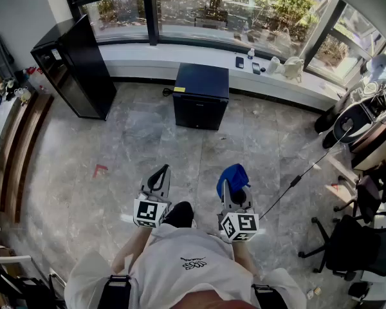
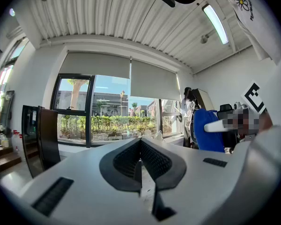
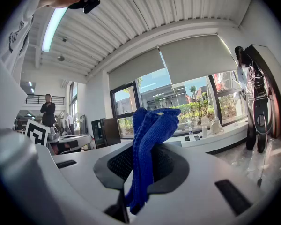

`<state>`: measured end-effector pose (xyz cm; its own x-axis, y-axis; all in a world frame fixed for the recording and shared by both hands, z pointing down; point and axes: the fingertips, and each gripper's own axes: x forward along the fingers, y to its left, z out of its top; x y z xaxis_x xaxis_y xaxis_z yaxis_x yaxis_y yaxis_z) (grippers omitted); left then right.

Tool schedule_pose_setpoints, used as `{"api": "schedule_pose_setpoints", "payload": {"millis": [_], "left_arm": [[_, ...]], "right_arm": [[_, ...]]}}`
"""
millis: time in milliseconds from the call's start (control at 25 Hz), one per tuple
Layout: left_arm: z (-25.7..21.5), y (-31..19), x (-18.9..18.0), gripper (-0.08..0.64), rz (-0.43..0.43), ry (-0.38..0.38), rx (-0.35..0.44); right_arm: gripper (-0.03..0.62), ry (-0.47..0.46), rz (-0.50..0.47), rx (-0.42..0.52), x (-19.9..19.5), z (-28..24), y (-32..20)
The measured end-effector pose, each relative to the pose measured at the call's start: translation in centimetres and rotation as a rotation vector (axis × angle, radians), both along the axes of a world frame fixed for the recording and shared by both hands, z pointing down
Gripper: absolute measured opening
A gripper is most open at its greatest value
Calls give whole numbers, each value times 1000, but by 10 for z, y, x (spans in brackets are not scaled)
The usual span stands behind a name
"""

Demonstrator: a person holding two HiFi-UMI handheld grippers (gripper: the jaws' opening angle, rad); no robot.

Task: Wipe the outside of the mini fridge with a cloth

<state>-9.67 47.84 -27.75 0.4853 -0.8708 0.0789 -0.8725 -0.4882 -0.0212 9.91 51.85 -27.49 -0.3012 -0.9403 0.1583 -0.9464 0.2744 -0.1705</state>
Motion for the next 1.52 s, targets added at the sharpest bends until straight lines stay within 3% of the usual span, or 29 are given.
{"api": "schedule_pose_setpoints", "payload": {"millis": [120, 400, 560, 840, 960, 1080, 1200, 1360, 1520], "left_arm": [[0, -24, -3, 5, -15, -24, 9], [9, -99, -4, 5, -20, 8, 16], [17, -178, -9, 5, -16, 31, 17], [-32, -325, -17, 5, 14, 49, 89], [-37, -386, -19, 5, 17, 29, 96], [-60, -436, -12, 5, 55, -29, 167], [-77, -483, -8, 5, 63, 7, 236], [-70, -517, -2, 6, 49, -21, 167], [-65, -529, 7, 5, 1, 70, 179]], "right_arm": [[81, 8, -24, 18, -2, -5, -22], [81, 20, -61, 9, -7, 5, -91], [81, 48, -68, 39, -19, -1, -165], [81, 73, -84, 92, -42, -48, -320], [81, 21, -54, 107, -41, -60, -383], [81, -29, -5, 137, -32, -77, -433], [81, -62, 21, 142, -25, -85, -473], [81, -51, 3, 143, -23, -86, -508], [81, -40, -35, 138, -21, -80, -531]]}}
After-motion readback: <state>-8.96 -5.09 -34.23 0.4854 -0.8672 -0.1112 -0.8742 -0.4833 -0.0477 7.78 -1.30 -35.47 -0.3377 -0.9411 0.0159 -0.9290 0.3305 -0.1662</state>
